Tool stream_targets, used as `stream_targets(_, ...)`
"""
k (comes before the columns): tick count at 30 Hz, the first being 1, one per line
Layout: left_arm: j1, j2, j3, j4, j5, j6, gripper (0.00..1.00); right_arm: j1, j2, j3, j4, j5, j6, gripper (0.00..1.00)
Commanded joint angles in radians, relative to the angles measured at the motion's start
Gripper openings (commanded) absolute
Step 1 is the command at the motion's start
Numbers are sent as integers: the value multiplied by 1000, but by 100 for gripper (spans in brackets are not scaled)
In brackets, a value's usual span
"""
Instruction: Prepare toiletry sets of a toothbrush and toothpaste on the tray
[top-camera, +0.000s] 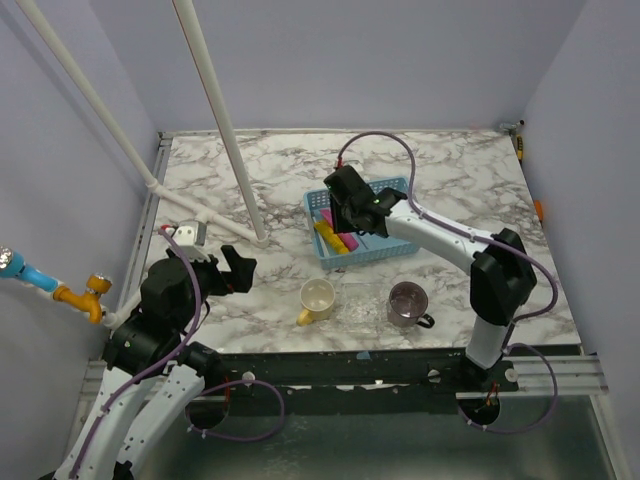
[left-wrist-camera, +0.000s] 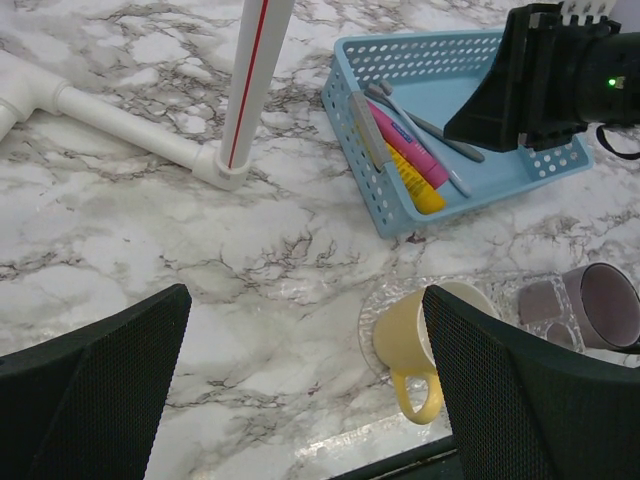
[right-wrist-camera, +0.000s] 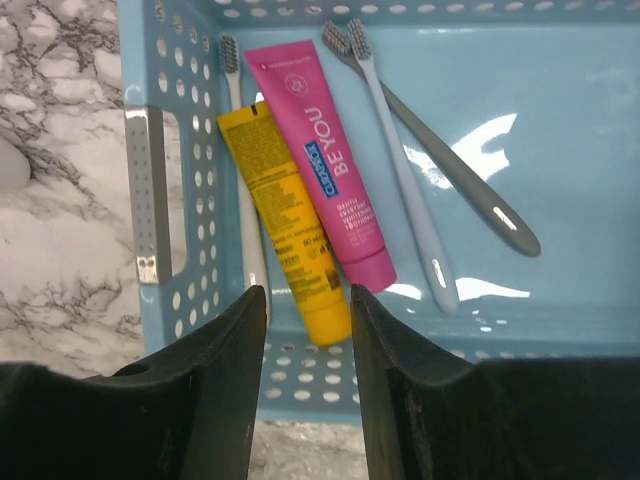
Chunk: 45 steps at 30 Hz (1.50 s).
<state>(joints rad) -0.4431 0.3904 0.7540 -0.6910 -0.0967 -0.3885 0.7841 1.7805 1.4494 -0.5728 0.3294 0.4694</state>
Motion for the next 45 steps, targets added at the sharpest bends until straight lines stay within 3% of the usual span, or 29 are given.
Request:
stream_targets(1, 9, 7, -4, -13, -8, 0, 99, -20, 93, 78, 46, -76, -41, 43)
stream_targets(17, 15, 20, -2, -13, -1, 4, 99, -58, 339, 266, 5, -12, -54, 43)
stream_targets(45, 35, 30, -4, -10, 12, 5, 99, -93, 390, 166, -6, 23, -61, 38)
